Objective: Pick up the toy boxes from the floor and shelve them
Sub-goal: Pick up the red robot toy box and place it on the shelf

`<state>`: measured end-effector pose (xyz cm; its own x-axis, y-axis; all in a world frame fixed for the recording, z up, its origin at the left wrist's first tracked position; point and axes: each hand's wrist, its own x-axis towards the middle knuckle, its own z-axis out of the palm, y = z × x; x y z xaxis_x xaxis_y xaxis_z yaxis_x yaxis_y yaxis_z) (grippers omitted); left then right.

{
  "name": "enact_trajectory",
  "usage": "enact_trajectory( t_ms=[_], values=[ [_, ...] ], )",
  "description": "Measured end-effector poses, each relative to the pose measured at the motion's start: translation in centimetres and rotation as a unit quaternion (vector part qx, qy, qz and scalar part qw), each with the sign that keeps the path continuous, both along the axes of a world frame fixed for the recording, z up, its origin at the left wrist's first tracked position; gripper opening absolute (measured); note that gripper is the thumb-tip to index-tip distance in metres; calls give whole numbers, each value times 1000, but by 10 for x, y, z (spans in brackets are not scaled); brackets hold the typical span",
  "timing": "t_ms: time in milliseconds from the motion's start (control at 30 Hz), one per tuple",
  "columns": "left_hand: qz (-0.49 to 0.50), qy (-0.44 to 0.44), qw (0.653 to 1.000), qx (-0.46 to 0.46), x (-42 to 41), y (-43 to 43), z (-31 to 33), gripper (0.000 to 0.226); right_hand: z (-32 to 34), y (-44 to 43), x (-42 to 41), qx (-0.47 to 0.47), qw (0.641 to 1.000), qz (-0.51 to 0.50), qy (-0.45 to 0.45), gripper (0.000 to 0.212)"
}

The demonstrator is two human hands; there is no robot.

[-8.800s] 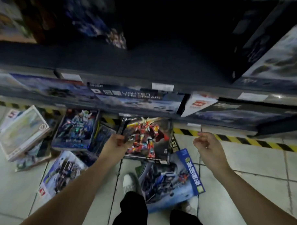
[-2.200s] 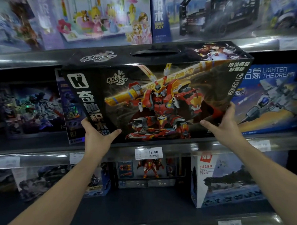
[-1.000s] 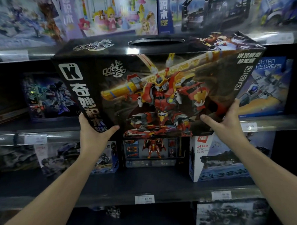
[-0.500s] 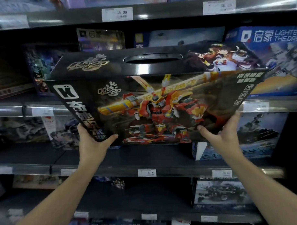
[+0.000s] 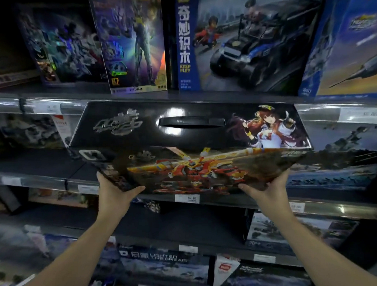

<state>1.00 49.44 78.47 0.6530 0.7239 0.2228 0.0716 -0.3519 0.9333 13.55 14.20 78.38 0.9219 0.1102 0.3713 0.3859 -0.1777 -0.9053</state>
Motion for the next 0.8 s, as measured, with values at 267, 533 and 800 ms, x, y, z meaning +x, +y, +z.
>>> enact_trajectory(
  t_ms=[267,533,800],
  values=[
    [-62,22,997,-43,46,40,-49,102,-38,34,27,11,997,-29,65,111],
    [-89,-2,995,-42,83,55,-50,85,-42,44,51,-7,994,-90,68,111],
    [-85,20,996,-35,109,61,-66,66,-57,49,74,-9,990,-96,99,122]
  ],
)
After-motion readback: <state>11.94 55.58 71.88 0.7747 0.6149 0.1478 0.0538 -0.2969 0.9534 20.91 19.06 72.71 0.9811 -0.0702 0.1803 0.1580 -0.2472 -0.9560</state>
